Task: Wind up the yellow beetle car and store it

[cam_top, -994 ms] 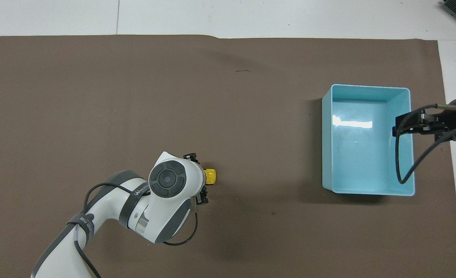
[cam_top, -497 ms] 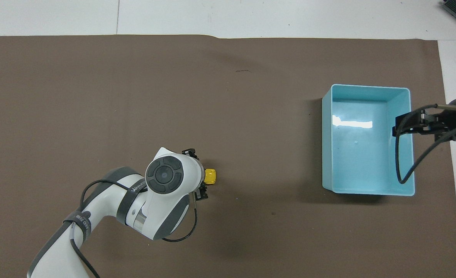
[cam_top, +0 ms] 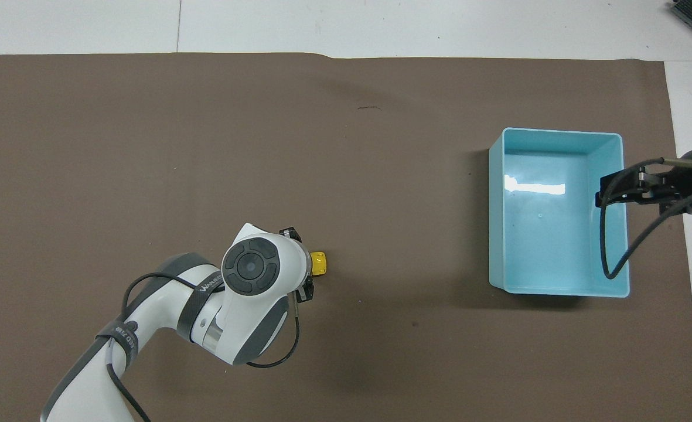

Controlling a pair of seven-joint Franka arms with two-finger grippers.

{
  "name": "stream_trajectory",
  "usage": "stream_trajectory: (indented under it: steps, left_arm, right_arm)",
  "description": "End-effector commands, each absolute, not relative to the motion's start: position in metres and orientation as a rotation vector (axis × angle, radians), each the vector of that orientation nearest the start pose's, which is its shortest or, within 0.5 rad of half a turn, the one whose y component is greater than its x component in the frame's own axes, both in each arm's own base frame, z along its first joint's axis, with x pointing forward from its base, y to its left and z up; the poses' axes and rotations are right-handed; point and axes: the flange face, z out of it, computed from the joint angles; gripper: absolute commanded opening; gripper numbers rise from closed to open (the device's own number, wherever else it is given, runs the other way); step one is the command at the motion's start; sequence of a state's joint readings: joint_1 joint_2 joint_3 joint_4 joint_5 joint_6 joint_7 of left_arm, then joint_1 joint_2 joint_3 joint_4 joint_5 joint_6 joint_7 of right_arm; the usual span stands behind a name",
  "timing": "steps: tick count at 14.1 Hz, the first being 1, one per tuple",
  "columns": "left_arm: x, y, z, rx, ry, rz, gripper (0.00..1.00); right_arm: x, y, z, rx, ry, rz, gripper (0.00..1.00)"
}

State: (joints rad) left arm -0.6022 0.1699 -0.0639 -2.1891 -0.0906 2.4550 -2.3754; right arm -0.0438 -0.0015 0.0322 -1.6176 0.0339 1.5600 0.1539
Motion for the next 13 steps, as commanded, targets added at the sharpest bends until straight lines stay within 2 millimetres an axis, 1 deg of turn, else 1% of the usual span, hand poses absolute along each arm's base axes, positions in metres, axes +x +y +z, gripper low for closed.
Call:
stream_trajectory:
  steps: [1,4,6,8,9,11,13]
  left_arm:
    - [0.446,-0.338,0.315,1.923,2.381,-0.084,0.03]
    - [0.451,-0.326,0.310,1.920,2.401,-0.082,0.03]
    - [0.454,-0.314,0.306,1.925,2.414,-0.081,0.04]
    - [0.459,-0.298,0.303,1.920,2.434,-0.082,0.05]
    - [0.465,-0.285,0.301,1.894,2.459,-0.082,0.07]
    - [0.467,-0.269,0.295,1.875,2.491,-0.084,0.08]
    - [0.469,-0.250,0.289,1.895,2.495,-0.087,0.08]
  right_arm:
    - [0.554,-0.003,0.605,-3.090,0.233,0.099,1.00]
    - [0.554,-0.003,0.605,-3.090,0.233,0.099,1.00]
    - [0.554,-0.003,0.605,-3.090,0.233,0.099,1.00]
    - [0.554,-0.003,0.605,-3.090,0.233,0.099,1.00]
    - [0.554,-0.003,0.605,-3.090,0.233,0.099,1.00]
    - [0.554,-0.003,0.605,-3.090,0.233,0.099,1.00]
    - [0.554,-0.003,0.605,-3.090,0.233,0.099,1.00]
